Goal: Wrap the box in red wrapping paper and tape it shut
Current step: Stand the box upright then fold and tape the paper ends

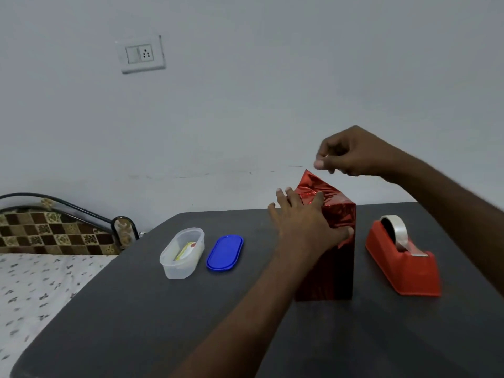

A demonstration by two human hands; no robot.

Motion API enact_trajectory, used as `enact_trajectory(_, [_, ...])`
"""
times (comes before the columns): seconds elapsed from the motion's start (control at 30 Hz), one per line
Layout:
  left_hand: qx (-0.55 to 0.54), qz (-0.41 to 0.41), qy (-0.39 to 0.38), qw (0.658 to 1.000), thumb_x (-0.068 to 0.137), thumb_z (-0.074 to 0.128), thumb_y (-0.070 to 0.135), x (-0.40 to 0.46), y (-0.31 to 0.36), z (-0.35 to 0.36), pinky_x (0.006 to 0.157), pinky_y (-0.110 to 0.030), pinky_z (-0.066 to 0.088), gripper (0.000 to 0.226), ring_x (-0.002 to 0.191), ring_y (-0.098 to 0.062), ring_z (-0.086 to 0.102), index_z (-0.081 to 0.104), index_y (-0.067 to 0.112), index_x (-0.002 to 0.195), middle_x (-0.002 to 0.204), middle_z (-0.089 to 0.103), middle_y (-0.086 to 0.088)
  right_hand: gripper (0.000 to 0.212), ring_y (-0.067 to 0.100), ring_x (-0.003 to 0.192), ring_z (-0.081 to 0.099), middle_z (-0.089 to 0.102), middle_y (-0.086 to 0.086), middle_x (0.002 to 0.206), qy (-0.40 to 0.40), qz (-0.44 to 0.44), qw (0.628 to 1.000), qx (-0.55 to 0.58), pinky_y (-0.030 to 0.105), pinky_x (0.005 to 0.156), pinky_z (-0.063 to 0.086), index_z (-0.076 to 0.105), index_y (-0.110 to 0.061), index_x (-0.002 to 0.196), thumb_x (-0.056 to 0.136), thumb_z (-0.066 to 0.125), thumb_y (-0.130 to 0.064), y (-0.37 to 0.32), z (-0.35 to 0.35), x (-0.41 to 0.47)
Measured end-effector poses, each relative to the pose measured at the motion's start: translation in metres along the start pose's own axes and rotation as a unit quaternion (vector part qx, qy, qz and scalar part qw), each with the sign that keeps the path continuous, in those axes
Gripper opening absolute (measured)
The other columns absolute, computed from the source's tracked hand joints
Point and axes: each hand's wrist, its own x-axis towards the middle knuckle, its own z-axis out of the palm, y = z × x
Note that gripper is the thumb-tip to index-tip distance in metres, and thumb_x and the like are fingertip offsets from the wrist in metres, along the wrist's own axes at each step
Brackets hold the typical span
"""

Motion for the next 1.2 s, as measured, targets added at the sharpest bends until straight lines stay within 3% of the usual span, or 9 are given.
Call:
enact_trajectory(0.17, [0.003, -0.006, -0.025, 1.0, 0.075, 0.058, 0.077, 0.0, 0.0, -0.002, 0.115, -0.063, -0.002, 0.098, 0.148, -0.042, -0.012, 0.017, 0.037, 0.154, 0.163, -0.001, -0.021, 0.014, 0.003, 0.057, 0.06, 0.07, -0.006, 0.062, -0.142, -0.027, 0.978, -0.152, 0.024, 0.061, 0.042, 0.074, -0.018, 0.079, 0.083, 0.079, -0.03, 0.004, 0.011, 0.049])
enact_trajectory(0.33, [0.002, -0.003, -0.021, 1.0, 0.074, 0.06, 0.076, 0.002, -0.001, -0.001, 0.115, -0.062, -0.003, 0.1, 0.148, -0.043, -0.013, 0.015, 0.037, 0.154, 0.163, -0.001, -0.02, 0.011, -0.004, 0.063, 0.062, 0.07, -0.01, 0.066, -0.223, -0.023, 0.947, -0.228, 0.02, 0.063, 0.039, 0.074, -0.026, 0.077, 0.079, 0.082, -0.032, 0.008, 0.02, 0.07])
enact_trajectory(0.47, [0.009, -0.002, -0.023, 1.0, 0.075, 0.062, 0.074, 0.001, 0.001, -0.001, 0.115, -0.062, -0.004, 0.1, 0.148, -0.043, -0.014, 0.015, 0.037, 0.154, 0.163, -0.003, -0.02, 0.013, -0.005, 0.063, 0.061, 0.071, -0.008, 0.069, -0.248, -0.029, 0.93, -0.272, 0.017, 0.06, 0.038, 0.074, -0.028, 0.076, 0.077, 0.084, -0.036, 0.006, 0.023, 0.077])
enact_trajectory(0.83, [0.007, 0.007, -0.031, 0.999, 0.074, 0.066, 0.071, 0.0, 0.0, -0.003, 0.114, -0.063, -0.006, 0.101, 0.147, -0.044, -0.015, 0.016, 0.036, 0.154, 0.162, -0.003, -0.021, 0.014, 0.005, 0.068, 0.067, 0.072, -0.008, 0.064, -0.278, -0.03, 0.913, -0.298, 0.038, 0.074, 0.055, 0.074, -0.028, 0.072, 0.071, 0.088, -0.033, 0.001, 0.043, 0.084])
enact_trajectory(0.9, [0.005, 0.007, -0.032, 0.999, 0.074, 0.066, 0.071, -0.001, 0.0, -0.003, 0.114, -0.063, -0.007, 0.101, 0.146, -0.045, -0.016, 0.015, 0.037, 0.154, 0.162, -0.004, -0.022, 0.021, 0.004, 0.07, 0.065, 0.07, -0.009, 0.066, -0.258, -0.019, 0.913, -0.315, 0.036, 0.07, 0.055, 0.074, -0.027, 0.081, 0.07, 0.089, -0.035, 0.003, 0.047, 0.083])
enact_trajectory(1.03, [0.01, 0.007, -0.04, 0.999, 0.074, 0.067, 0.069, -0.001, 0.0, -0.005, 0.114, -0.064, -0.007, 0.102, 0.145, -0.047, -0.02, 0.014, 0.035, 0.154, 0.161, -0.008, -0.025, 0.047, 0.004, 0.084, 0.056, 0.064, -0.014, 0.091, -0.194, 0.001, 0.916, -0.352, 0.027, 0.064, 0.04, 0.064, -0.032, 0.105, 0.067, 0.088, -0.046, 0.014, 0.05, 0.084])
enact_trajectory(1.2, [0.018, 0.005, -0.049, 0.999, 0.074, 0.067, 0.07, 0.001, 0.001, -0.006, 0.113, -0.064, -0.008, 0.103, 0.145, -0.047, -0.02, 0.012, 0.036, 0.155, 0.161, -0.008, -0.026, 0.075, 0.016, 0.112, 0.049, 0.055, -0.005, 0.126, -0.205, 0.037, 0.938, -0.276, 0.034, 0.088, 0.046, 0.058, -0.031, 0.128, 0.063, 0.09, -0.049, 0.032, 0.043, 0.09])
